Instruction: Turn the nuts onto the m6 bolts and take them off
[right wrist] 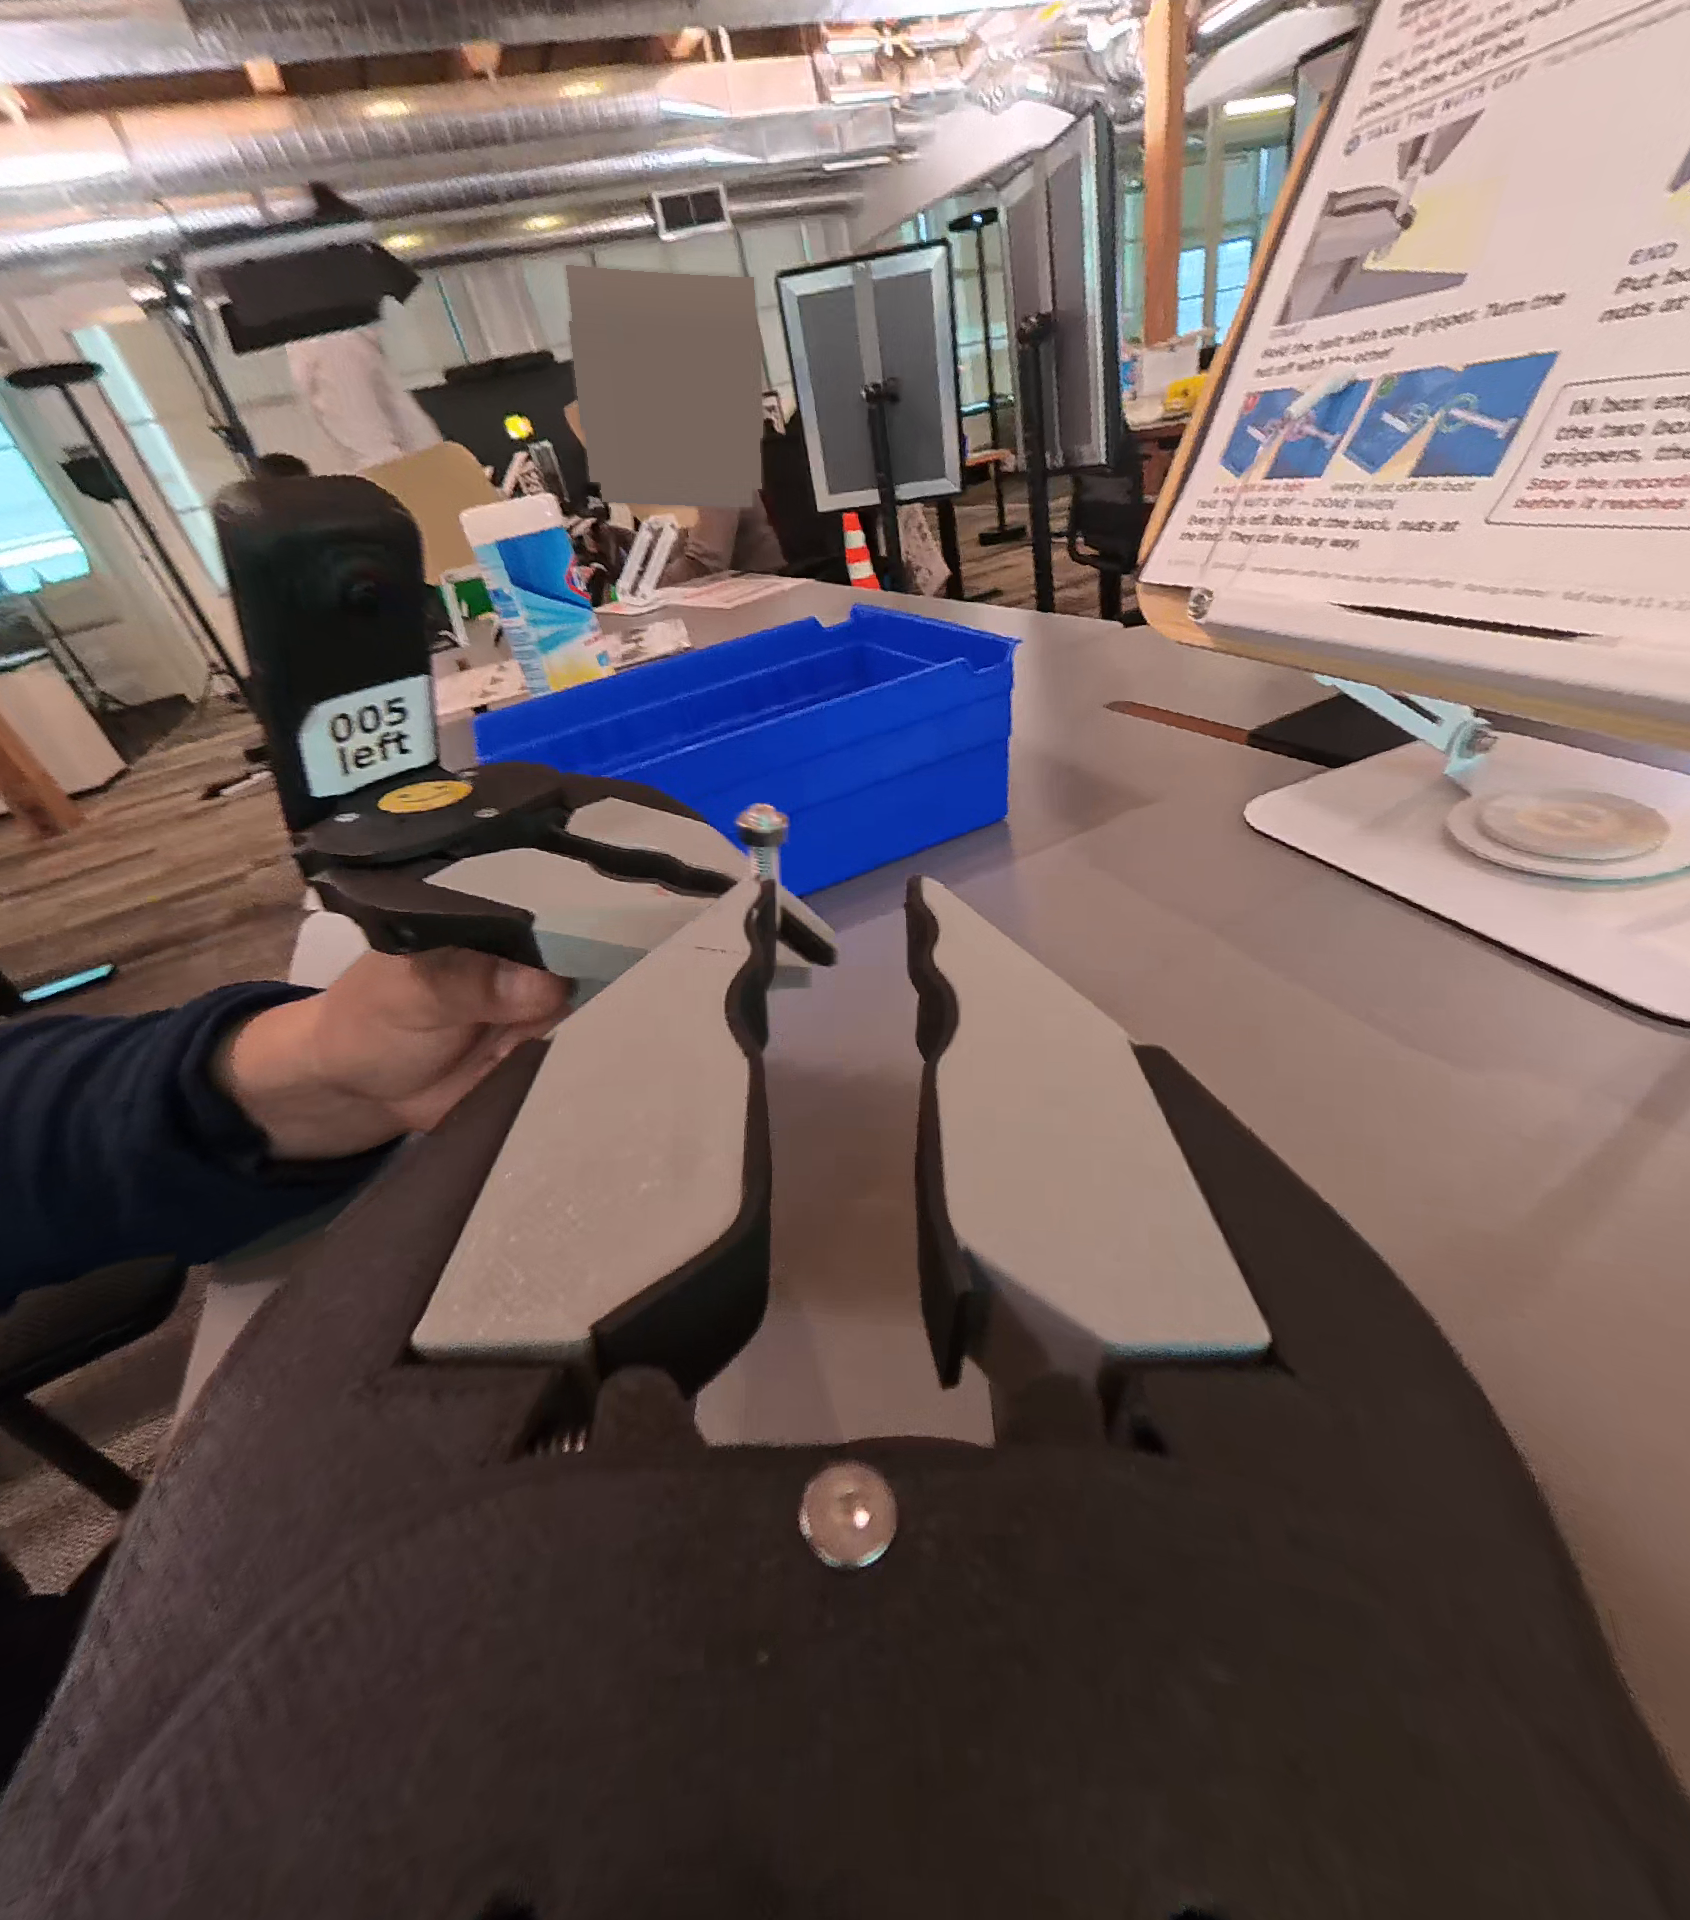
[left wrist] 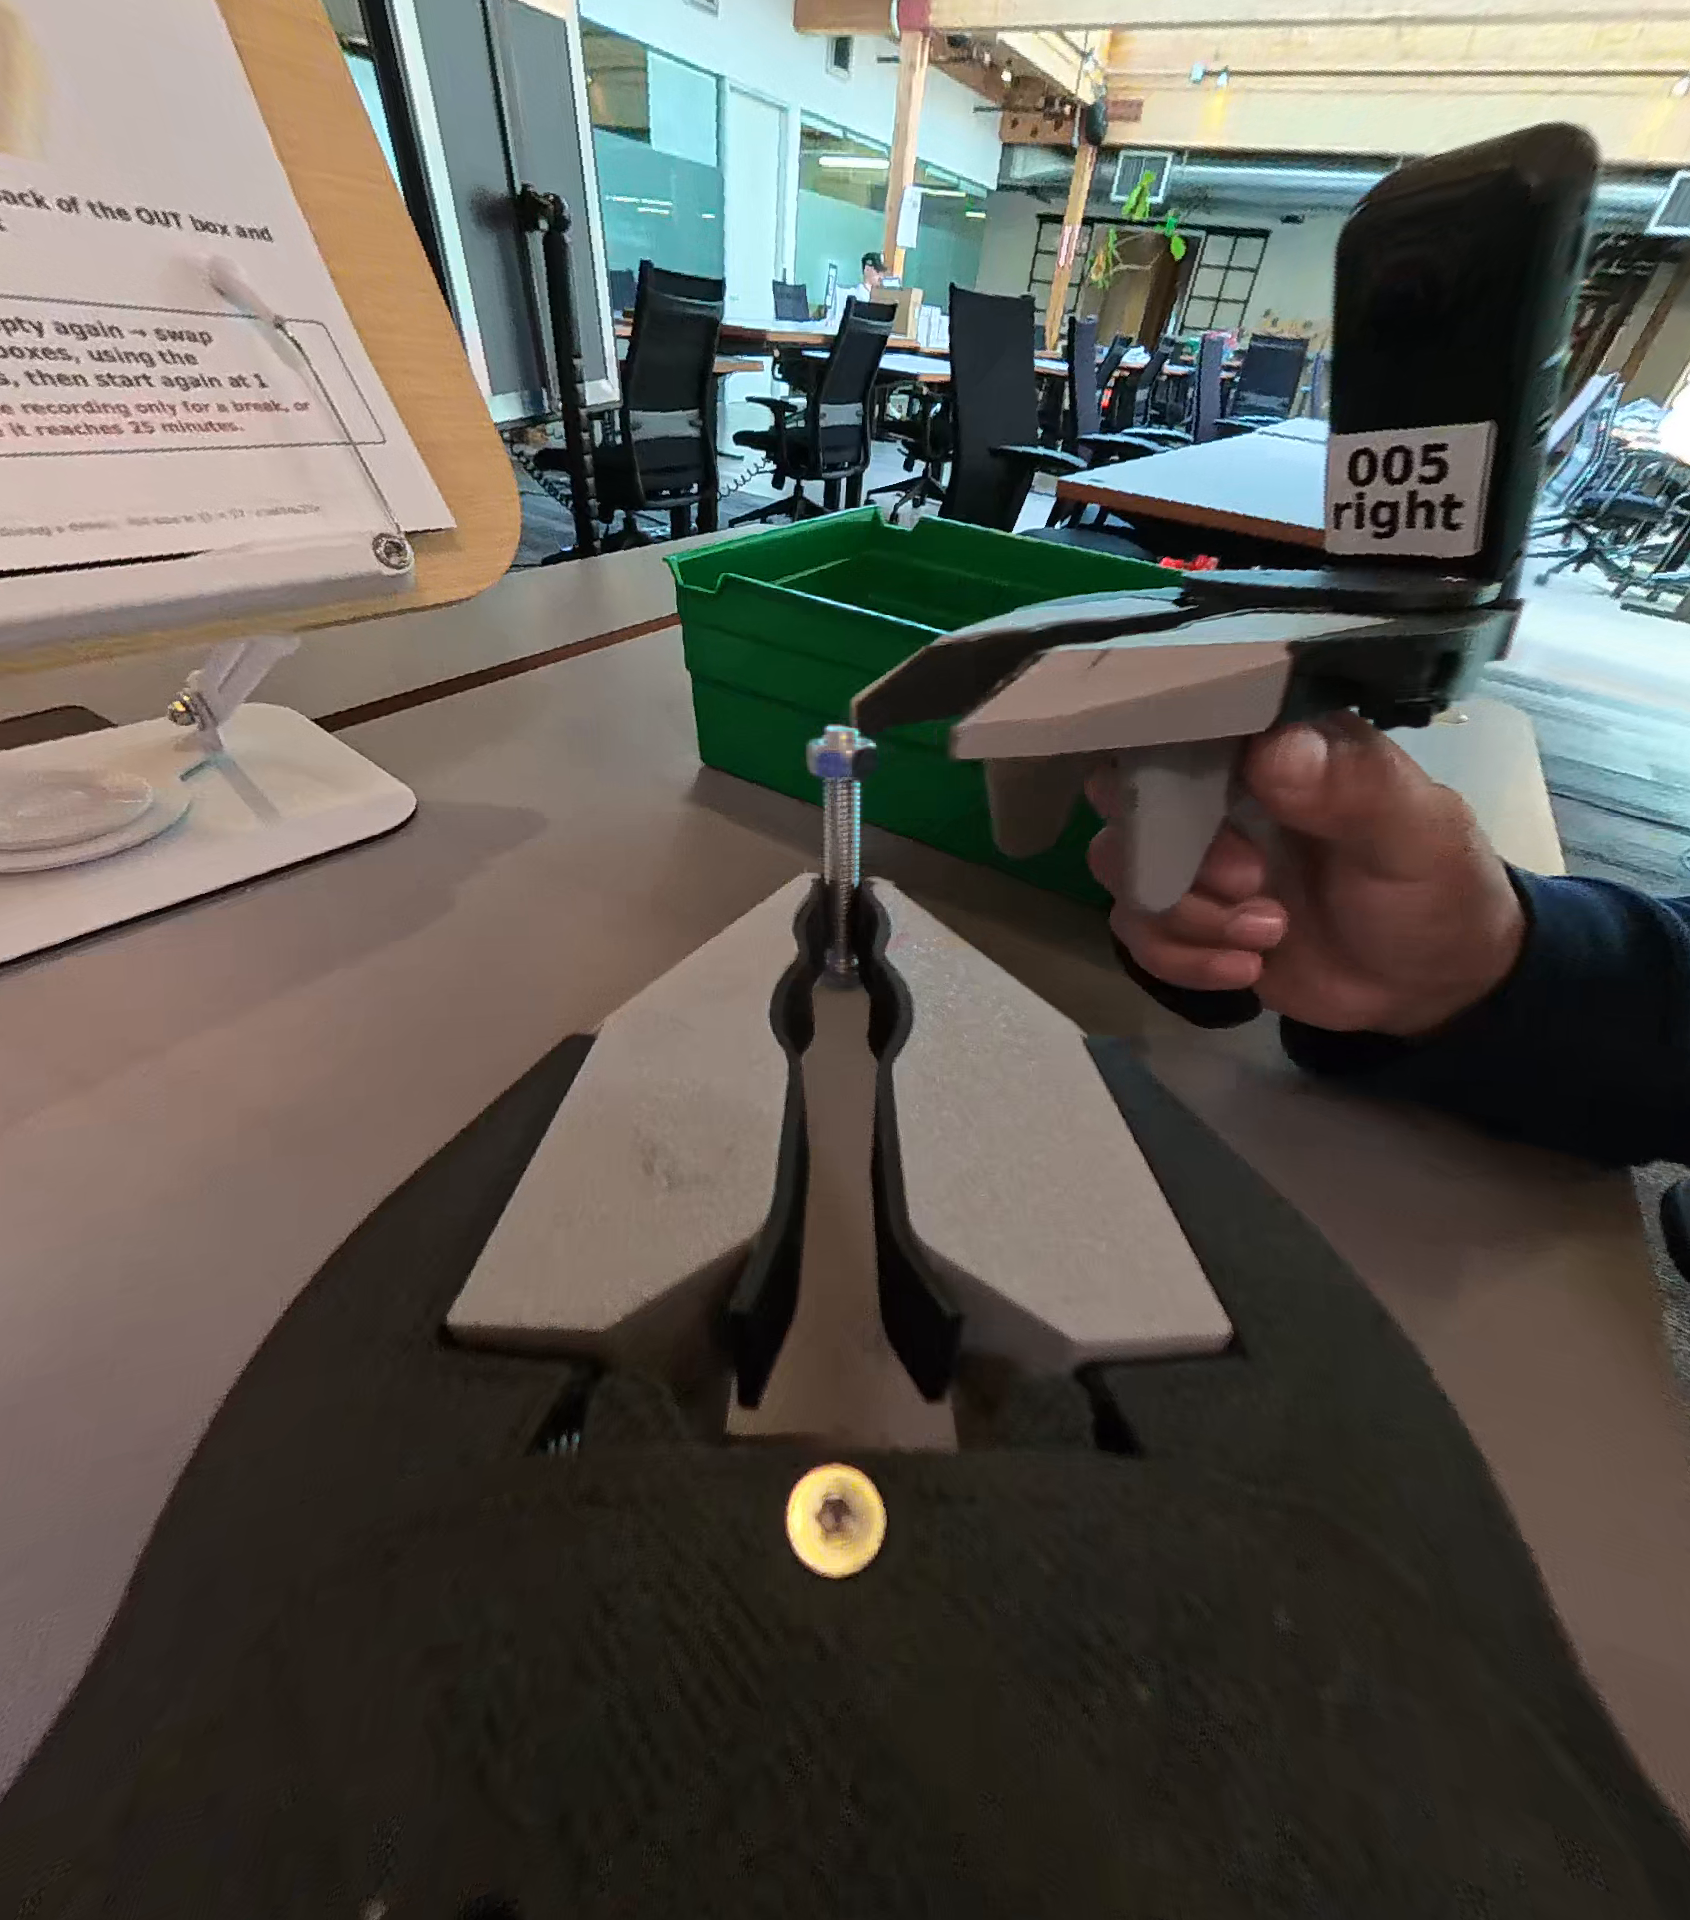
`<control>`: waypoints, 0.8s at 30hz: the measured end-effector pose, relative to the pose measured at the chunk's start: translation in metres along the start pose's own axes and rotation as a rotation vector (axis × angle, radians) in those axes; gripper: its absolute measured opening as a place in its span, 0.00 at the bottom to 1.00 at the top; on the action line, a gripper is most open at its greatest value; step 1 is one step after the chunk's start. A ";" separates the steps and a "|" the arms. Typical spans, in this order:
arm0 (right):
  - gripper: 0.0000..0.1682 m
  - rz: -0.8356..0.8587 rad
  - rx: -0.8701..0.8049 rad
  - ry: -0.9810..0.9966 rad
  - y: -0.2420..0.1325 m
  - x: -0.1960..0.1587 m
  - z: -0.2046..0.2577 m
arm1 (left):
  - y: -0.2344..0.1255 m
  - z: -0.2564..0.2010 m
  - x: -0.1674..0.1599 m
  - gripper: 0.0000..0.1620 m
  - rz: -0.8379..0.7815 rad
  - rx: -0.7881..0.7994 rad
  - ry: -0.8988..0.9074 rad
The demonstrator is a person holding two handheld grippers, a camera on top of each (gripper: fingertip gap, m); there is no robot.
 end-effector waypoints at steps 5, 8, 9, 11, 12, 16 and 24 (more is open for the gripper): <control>0.15 0.036 0.060 -0.068 0.009 -0.007 0.020 | 0.010 -0.006 -0.006 0.02 0.047 -0.019 0.022; 0.18 0.047 0.053 -0.090 0.012 -0.011 0.024 | 0.014 -0.010 -0.010 0.02 0.080 -0.026 0.045; 0.18 0.051 0.056 -0.086 0.013 -0.012 0.024 | 0.015 -0.011 -0.011 0.02 0.084 -0.031 0.044; 0.18 0.058 0.066 -0.070 0.014 -0.013 0.024 | 0.018 -0.013 -0.012 0.02 0.090 -0.048 0.038; 0.18 0.059 0.063 -0.066 0.014 -0.013 0.023 | 0.018 -0.014 -0.013 0.02 0.090 -0.047 0.041; 0.16 0.037 0.031 -0.055 0.009 -0.008 0.016 | 0.015 -0.010 -0.010 0.02 0.074 -0.026 0.036; 0.12 0.063 0.050 -0.069 0.012 -0.013 0.020 | 0.017 -0.013 -0.012 0.02 0.092 -0.036 0.047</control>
Point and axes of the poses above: each gripper's, where its closed fingertips meet, y out along the fingers, x out of its top, z = x × y across the jaws, the point moved 8 cm from there along -y, back along the fingers, and after that the axes turned 12 degrees about -x, right-handed, at the moved point
